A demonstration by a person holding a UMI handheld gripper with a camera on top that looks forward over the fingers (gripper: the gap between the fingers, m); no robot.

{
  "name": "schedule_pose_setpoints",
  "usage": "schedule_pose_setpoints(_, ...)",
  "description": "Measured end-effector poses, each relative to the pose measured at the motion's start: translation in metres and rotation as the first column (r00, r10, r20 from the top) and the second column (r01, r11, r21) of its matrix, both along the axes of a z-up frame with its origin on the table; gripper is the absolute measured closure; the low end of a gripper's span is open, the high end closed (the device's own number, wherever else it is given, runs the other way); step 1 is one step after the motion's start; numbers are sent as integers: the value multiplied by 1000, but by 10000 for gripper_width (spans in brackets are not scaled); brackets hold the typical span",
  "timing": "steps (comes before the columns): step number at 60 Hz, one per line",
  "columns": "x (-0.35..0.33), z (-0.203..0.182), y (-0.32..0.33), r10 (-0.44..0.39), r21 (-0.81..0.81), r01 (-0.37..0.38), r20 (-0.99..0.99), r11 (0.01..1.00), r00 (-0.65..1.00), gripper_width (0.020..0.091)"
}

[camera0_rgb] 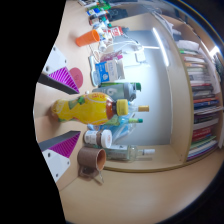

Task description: Pour water

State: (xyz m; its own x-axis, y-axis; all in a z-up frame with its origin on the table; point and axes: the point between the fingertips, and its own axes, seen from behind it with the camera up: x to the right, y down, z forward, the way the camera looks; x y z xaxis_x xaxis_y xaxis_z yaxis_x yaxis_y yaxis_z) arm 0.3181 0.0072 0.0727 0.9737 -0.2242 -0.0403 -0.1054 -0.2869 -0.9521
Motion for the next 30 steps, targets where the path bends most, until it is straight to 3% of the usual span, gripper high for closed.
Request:
schedule_pose_setpoints(8, 7, -9, 42, -18, 18, 18, 8, 1000, 1000, 330)
schedule_pose_setpoints(13, 4, -15, 58, -3, 2, 3, 29, 1000, 1000, 589)
schedule_pose_setpoints(20, 3, -18, 64, -50, -24, 50, 3, 998, 999, 663)
schedule_pose_setpoints(27, 1, -23, 65, -86, -64, 84, -33, 994, 996, 686)
schedule_pose_setpoints(30, 1, -24, 64, -100, -91, 96, -45, 991, 994, 738)
